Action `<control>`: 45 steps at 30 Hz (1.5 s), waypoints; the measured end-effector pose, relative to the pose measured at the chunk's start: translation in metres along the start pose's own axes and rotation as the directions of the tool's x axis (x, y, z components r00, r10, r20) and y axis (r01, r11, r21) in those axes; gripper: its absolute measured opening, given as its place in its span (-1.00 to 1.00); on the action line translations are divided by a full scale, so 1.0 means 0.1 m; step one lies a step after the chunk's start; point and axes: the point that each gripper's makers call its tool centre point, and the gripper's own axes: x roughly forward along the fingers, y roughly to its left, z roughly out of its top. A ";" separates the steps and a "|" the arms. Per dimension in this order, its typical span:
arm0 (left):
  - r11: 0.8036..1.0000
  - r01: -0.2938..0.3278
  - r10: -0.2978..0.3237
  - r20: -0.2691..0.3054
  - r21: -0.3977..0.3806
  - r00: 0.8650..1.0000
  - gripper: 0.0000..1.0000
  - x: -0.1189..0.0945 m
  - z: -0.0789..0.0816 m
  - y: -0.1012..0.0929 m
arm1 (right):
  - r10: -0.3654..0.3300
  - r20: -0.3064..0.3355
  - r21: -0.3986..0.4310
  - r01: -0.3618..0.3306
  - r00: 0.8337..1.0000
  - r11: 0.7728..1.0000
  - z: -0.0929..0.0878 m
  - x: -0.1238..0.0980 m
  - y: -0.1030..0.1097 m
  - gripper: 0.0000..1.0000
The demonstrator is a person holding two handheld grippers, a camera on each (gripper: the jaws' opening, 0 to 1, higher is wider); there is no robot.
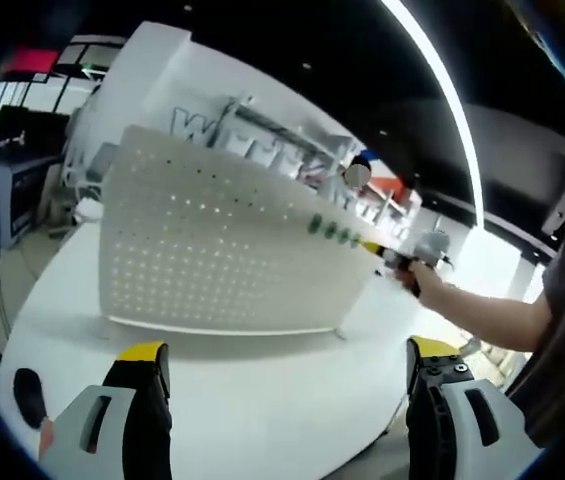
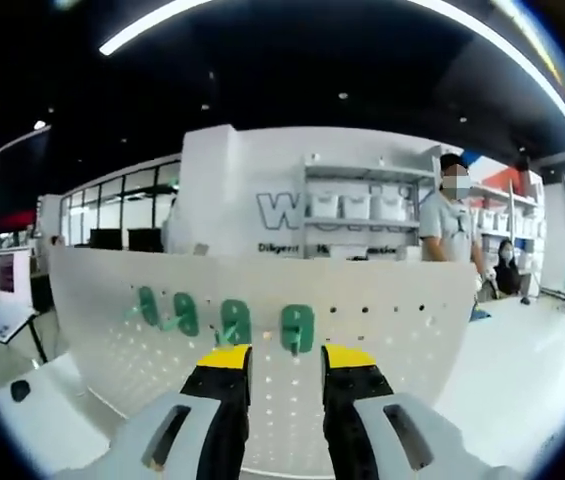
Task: Insert the hook assembly into the mounting plate slot until the hook locks in place.
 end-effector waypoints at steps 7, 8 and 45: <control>1.000 -0.005 0.005 -0.001 0.007 1.000 1.00 -0.05 -0.01 0.02 | 0.058 -0.060 0.012 -0.058 0.996 0.998 -0.24 -0.35 0.26 -0.23; 1.000 -0.005 0.005 -0.001 0.007 1.000 1.00 -0.05 -0.01 0.02 | 0.062 -0.066 0.019 -0.061 0.996 0.998 -0.27 -0.39 0.30 -0.18; 0.997 0.015 -0.011 -0.069 0.070 0.998 1.00 -0.11 -0.16 0.01 | 0.243 -0.238 0.111 -0.223 0.940 0.969 -1.08 -1.59 1.38 0.38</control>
